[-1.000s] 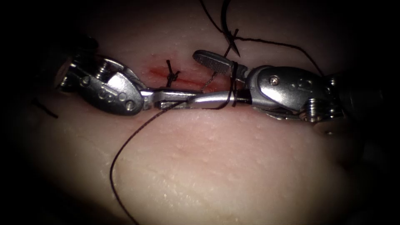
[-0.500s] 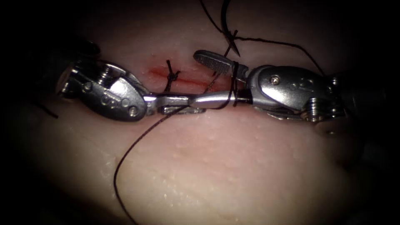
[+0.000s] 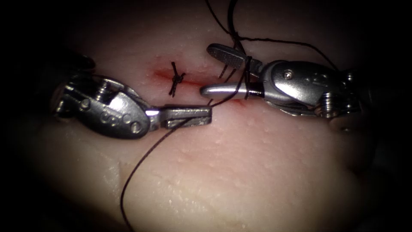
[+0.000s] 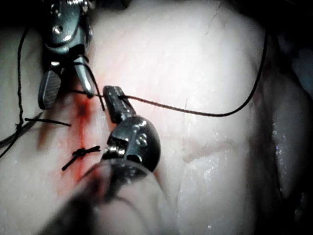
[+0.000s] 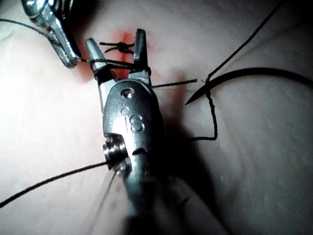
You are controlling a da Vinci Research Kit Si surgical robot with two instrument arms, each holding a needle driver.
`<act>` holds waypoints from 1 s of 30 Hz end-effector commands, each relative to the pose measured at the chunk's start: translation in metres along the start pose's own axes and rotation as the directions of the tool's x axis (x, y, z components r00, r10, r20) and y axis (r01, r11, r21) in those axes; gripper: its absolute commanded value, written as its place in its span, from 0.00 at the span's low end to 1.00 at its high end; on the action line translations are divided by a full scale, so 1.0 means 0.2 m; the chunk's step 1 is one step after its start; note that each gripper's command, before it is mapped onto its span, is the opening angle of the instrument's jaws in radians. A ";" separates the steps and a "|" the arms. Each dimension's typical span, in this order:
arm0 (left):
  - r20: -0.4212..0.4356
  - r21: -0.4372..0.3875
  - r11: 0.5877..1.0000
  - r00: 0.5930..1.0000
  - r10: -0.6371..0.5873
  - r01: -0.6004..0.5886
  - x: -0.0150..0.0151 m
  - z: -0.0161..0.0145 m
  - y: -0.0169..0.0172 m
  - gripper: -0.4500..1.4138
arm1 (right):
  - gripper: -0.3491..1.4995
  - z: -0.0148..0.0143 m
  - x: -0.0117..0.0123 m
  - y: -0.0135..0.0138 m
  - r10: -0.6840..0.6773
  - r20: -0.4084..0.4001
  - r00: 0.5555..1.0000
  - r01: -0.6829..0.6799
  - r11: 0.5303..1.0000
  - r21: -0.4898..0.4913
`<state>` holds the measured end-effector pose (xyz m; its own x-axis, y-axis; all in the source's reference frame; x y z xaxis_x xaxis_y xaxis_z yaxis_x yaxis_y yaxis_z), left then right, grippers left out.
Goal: Wound Closure
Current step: Left end-effector wraps suture two times counter-clockwise around right end-effector
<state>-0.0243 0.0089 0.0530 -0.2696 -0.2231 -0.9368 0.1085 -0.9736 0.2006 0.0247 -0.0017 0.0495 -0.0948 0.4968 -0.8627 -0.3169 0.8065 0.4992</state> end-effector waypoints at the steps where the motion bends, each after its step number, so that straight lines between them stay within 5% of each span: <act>1: 0.000 0.000 1.000 1.000 -0.004 0.004 0.000 0.004 0.004 0.00 | 0.54 0.002 -0.004 -0.002 0.002 -0.002 1.000 -0.002 1.000 -0.002; 17: 0.009 0.006 1.000 1.000 -0.026 0.026 0.013 0.006 0.001 0.00 | 0.54 0.001 -0.008 -0.001 0.004 0.036 0.999 -0.001 0.996 -0.088; 30: 0.054 0.034 0.996 0.995 -0.085 0.084 0.003 0.002 -0.011 0.00 | 0.65 -0.009 -0.018 -0.009 0.116 0.151 0.982 -0.077 0.967 -0.242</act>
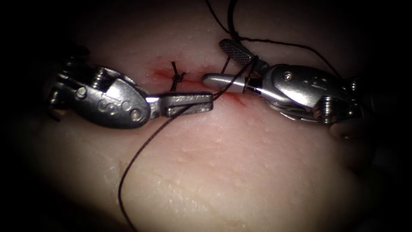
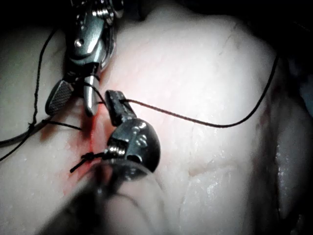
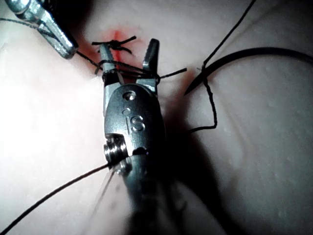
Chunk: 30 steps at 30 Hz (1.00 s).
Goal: Wound Closure
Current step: Left end-effector wraps suture two times counter-clockwise around right end-effector, then right hand grips tail and pulls down through loop while left hand pulls up on working end to tighten knot
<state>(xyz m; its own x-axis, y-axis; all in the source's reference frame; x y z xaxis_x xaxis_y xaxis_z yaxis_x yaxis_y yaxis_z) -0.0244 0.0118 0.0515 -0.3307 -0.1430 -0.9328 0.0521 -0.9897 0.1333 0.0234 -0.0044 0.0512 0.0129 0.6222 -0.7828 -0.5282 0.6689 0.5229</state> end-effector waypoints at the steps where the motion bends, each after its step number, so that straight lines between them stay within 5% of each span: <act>1: 0.001 -0.001 1.000 1.000 -0.007 0.007 -0.002 0.004 0.004 0.00 | 0.65 -0.001 -0.006 -0.004 0.018 0.010 1.000 -0.018 1.000 -0.010; 13: 0.025 0.015 0.999 0.999 -0.031 0.031 -0.014 0.006 -0.001 0.00 | 0.64 -0.011 -0.015 -0.004 0.130 0.041 0.991 -0.126 0.989 -0.080; 30: 0.032 0.020 0.999 0.999 -0.029 0.029 -0.014 0.008 0.000 0.00 | 0.71 -0.002 -0.024 0.003 0.367 0.052 0.929 -0.360 0.926 -0.113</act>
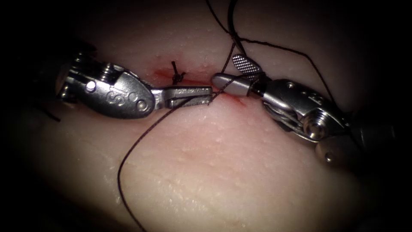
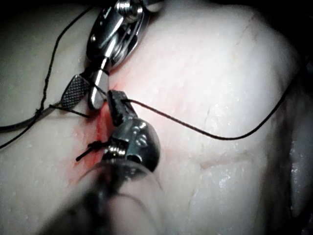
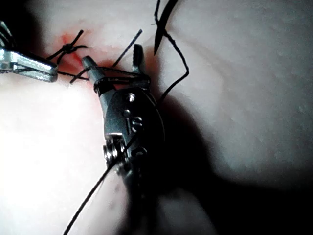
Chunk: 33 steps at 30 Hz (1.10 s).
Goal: Wound Closure
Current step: Right hand grips tail and pulls down through loop while left hand pulls up on working end to tighten knot
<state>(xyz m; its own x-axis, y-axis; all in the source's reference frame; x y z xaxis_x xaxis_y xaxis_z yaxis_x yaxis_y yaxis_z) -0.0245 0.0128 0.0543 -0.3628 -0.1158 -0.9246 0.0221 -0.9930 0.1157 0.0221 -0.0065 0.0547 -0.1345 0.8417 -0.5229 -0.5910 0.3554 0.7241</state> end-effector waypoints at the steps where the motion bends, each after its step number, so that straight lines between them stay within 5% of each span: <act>1: -0.001 -0.002 1.000 1.000 -0.001 0.001 -0.001 0.003 0.004 0.00 | 0.72 0.004 -0.003 0.000 0.030 0.001 1.000 -0.030 1.000 0.000; 24: 0.005 0.002 1.000 1.000 -0.001 0.001 0.001 0.004 0.007 0.00 | 0.65 0.016 -0.001 0.002 0.086 -0.006 0.996 -0.086 0.996 0.005; 27: 0.006 0.002 1.000 1.000 0.001 -0.001 0.001 0.004 0.008 0.00 | 0.55 0.016 0.002 0.001 0.092 -0.006 0.996 -0.092 0.996 0.006; 29: 0.007 0.002 1.000 1.000 0.002 -0.002 0.000 0.004 0.009 0.00 | 0.34 0.016 0.005 0.001 0.098 -0.010 0.995 -0.098 0.995 0.007; 31: 0.008 0.002 1.000 1.000 0.004 -0.004 0.000 0.004 0.010 0.00 | 0.00 0.015 0.007 0.000 0.091 -0.014 0.996 -0.091 0.996 0.004; 33: 0.007 0.001 1.000 1.000 0.006 -0.006 -0.001 0.003 0.011 0.00 | 0.00 0.015 0.009 -0.001 0.079 -0.022 0.997 -0.079 0.997 -0.014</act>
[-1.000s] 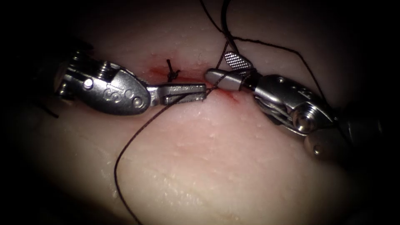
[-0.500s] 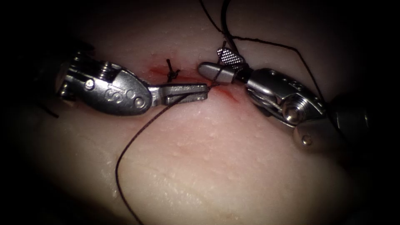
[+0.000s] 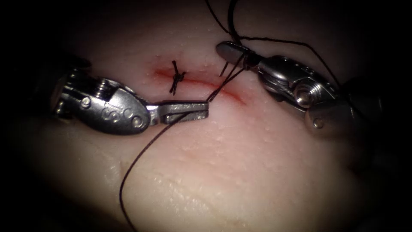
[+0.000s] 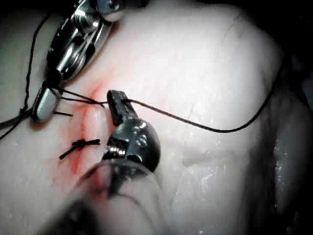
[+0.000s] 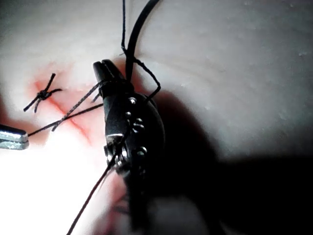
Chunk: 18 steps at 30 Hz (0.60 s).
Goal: Wound Closure
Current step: Right hand grips tail and pulls down through loop while left hand pulls up on working end to tighten knot
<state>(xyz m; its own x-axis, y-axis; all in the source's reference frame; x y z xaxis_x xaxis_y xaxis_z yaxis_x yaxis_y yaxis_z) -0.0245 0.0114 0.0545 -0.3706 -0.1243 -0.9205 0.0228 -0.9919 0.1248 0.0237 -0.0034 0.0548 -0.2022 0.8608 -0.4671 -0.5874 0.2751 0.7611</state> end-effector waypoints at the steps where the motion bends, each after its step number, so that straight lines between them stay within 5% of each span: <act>1: -0.002 -0.002 1.000 1.000 -0.002 0.002 -0.001 0.003 0.004 0.00 | 0.00 0.002 -0.002 -0.003 -0.023 -0.007 1.000 0.022 1.000 -0.010; 8: -0.009 -0.009 1.000 1.000 -0.001 0.001 -0.002 -0.001 0.005 0.00 | 0.00 0.000 0.002 -0.008 -0.077 -0.026 0.997 0.075 0.995 -0.066; 18: 0.010 0.003 0.999 0.999 -0.037 0.037 -0.001 -0.006 -0.011 0.00 | 0.00 0.000 -0.008 -0.026 -0.136 0.003 0.991 0.136 0.990 -0.031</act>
<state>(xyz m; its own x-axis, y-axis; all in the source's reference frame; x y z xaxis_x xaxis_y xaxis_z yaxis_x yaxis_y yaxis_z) -0.0229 0.0150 0.0532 -0.3818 -0.0858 -0.9203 0.0025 -0.9958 0.0918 0.0264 -0.0055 0.0513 -0.1171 0.8150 -0.5675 -0.6358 0.3774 0.6733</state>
